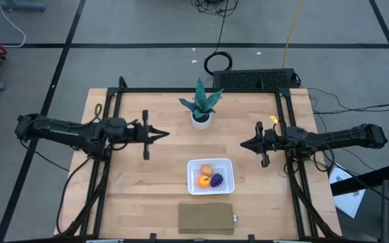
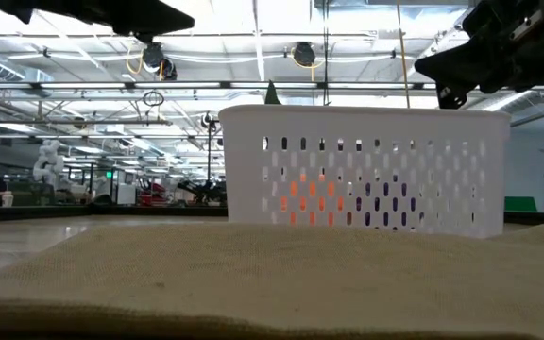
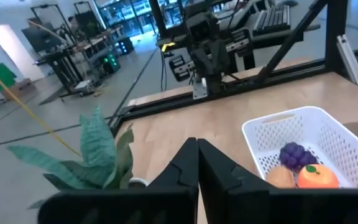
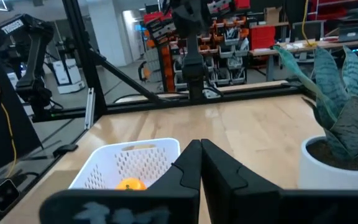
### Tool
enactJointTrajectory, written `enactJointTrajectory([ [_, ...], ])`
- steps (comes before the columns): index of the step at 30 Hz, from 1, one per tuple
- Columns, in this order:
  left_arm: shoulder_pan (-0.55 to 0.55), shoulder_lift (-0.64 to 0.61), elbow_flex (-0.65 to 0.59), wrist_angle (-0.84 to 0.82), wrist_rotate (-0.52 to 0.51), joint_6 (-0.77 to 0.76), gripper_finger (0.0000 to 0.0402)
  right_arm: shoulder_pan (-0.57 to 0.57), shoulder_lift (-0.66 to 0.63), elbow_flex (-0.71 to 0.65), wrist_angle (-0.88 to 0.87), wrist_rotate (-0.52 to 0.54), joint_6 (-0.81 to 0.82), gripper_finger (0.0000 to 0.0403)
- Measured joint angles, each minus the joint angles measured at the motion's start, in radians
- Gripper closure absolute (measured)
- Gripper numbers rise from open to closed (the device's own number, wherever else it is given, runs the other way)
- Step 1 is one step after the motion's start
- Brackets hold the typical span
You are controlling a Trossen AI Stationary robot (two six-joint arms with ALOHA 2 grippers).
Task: Pick and placing Produce into tupperware
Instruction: Return to Home Position
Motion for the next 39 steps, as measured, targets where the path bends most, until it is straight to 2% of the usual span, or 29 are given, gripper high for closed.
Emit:
enactJointTrajectory([
  [9, -0.049, -0.238, -0.106, -0.086, -0.103, -0.032, 0.0402, 0.000, -0.116, 0.000, -0.103, 0.000, 0.028, 0.0403],
  [19, -0.136, -0.369, -0.177, -0.157, -0.225, -0.072, 0.0402, 0.000, -0.187, 0.000, -0.160, 0.000, 0.053, 0.0403],
  [31, -0.190, -0.435, -0.253, -0.147, -0.225, -0.057, 0.0402, 0.000, -0.192, 0.000, -0.170, 0.005, 0.047, 0.0403],
  [39, -0.229, -0.540, -0.312, -0.136, -0.232, -0.026, 0.0402, 0.000, -0.194, 0.000, -0.171, 0.005, 0.047, 0.0403],
])
